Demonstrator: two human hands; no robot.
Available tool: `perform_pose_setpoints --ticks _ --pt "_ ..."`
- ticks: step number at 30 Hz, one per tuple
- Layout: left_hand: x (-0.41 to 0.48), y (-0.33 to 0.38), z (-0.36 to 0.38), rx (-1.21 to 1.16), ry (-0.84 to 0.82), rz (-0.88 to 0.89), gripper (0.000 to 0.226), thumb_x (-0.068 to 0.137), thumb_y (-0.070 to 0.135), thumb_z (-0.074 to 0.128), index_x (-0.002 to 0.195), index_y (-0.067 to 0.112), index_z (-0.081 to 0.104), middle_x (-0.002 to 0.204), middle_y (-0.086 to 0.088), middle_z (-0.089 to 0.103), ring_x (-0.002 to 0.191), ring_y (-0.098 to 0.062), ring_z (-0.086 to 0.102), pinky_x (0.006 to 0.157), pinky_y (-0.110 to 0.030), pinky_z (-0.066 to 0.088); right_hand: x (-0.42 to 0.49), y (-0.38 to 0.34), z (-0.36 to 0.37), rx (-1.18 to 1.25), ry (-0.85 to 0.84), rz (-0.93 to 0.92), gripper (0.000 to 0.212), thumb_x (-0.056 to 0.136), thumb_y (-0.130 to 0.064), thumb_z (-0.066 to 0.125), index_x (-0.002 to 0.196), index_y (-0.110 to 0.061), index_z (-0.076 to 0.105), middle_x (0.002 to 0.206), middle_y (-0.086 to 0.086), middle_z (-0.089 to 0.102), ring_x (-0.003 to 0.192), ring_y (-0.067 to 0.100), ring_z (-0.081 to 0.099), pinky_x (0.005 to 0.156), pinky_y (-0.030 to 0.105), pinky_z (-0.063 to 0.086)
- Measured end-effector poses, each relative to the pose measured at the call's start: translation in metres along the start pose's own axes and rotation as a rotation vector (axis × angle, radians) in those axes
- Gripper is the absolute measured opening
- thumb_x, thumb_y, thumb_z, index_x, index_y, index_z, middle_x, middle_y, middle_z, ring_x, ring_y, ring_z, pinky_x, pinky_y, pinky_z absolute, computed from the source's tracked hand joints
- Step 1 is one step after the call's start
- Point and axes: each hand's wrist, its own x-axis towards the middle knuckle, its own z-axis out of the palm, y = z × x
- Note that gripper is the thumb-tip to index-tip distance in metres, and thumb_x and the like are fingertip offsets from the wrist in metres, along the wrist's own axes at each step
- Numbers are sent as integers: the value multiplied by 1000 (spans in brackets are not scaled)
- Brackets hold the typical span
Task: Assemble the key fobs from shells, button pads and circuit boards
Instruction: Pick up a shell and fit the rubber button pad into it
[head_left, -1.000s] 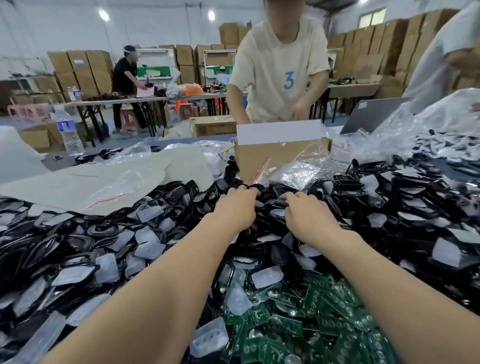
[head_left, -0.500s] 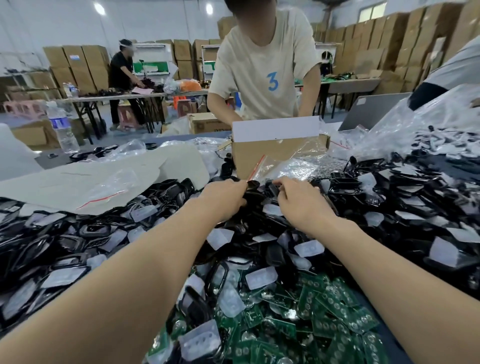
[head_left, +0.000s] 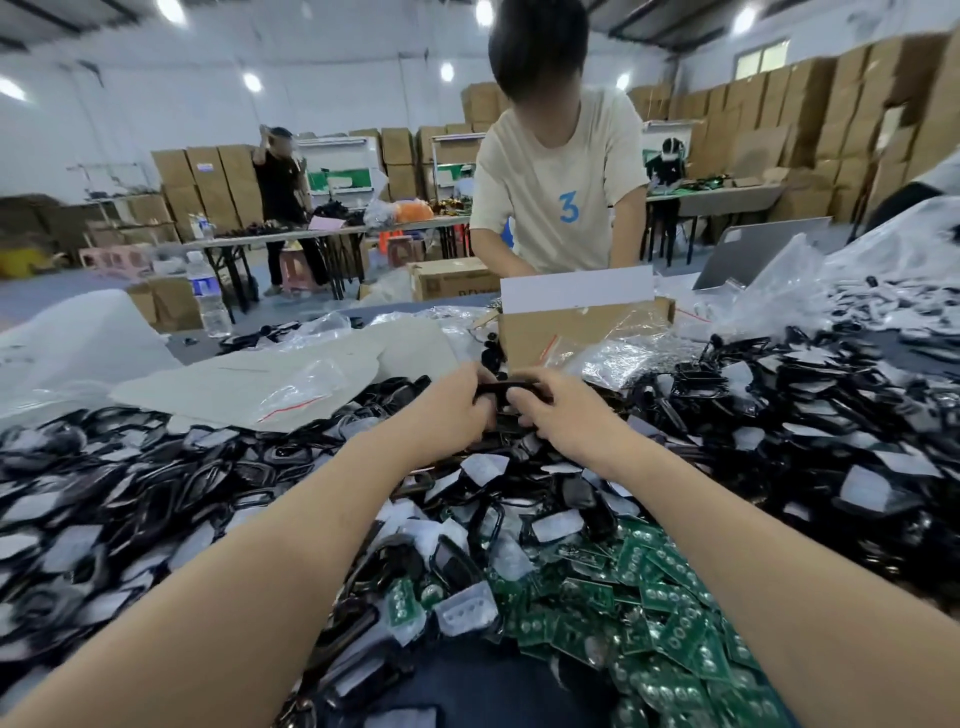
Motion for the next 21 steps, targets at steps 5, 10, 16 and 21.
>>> perform_pose_setpoints --ticks 5,10,16,21 --pt "-39 18 -6 -293 59 20 6 103 14 49 98 18 50 77 -3 70 53 -2 60 51 -17 48 -18 -17 -1 226 60 -3 15 100 -14 61 93 -26 66 65 -5 72 55 5 66 56 21 54" --pt "-91 14 12 -33 -31 10 12 101 40 55 103 28 53 87 6 70 71 -10 66 59 -23 49 -37 -19 -3 465 105 164 14 102 -9 56 113 -6 63 79 7 72 56 11 67 59 25 58" --pt "-138 16 62 479 -373 362 45 101 46 53 143 32 45 131 3 50 120 -20 53 99 -38 47 -55 -17 -1 767 141 370 24 104 2 42 125 5 55 89 20 68 61 20 69 52 24 57" --pt "-145 15 80 728 -279 559 36 105 45 43 135 28 53 128 -5 52 117 -27 52 99 -45 46 -60 -15 2 1020 200 440 23 102 9 43 116 3 60 97 26 68 58 23 74 53 25 59"
